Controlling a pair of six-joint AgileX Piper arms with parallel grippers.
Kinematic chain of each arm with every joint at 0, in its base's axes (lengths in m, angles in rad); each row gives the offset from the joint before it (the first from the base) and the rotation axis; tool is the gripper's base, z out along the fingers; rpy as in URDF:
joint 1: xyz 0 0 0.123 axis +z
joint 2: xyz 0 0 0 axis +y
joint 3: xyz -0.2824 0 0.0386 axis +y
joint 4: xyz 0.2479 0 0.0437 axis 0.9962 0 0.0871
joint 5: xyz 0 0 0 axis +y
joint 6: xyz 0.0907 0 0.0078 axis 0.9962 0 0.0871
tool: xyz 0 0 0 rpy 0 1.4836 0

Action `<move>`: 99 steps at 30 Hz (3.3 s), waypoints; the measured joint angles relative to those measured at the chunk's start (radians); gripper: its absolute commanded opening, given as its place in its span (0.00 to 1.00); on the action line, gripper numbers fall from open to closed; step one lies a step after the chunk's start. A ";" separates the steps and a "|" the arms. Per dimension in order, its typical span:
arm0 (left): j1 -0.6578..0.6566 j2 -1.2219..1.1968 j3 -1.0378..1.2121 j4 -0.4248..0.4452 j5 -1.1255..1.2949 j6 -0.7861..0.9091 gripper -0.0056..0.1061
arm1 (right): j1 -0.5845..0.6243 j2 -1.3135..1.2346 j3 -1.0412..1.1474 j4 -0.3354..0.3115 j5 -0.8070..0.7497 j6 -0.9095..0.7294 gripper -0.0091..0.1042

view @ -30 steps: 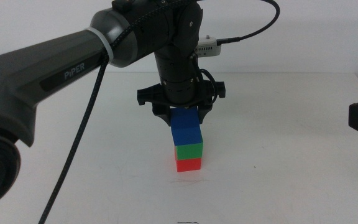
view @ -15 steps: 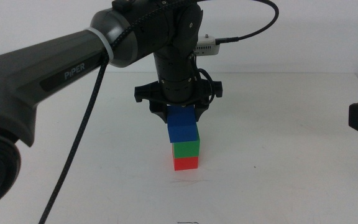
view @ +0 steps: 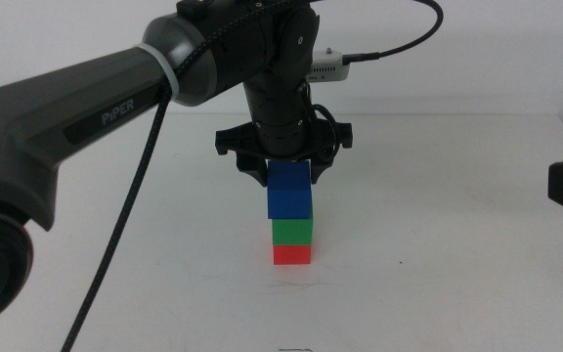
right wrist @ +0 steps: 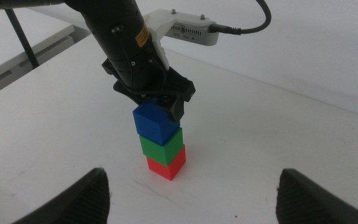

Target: Stack red cubes first, then green, then blue cubes in a specific spot.

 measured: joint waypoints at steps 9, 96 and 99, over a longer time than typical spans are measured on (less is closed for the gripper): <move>0.000 0.000 0.000 0.000 -0.002 0.023 0.75 | 0.000 0.000 0.000 0.000 0.000 0.000 0.86; 0.400 -1.920 1.716 0.088 -0.738 0.422 0.87 | -0.537 -0.627 0.801 -0.041 -0.308 0.000 0.86; 0.400 -1.964 1.797 0.088 -0.784 0.422 0.87 | -0.587 -0.690 0.877 -0.041 -0.309 0.000 0.86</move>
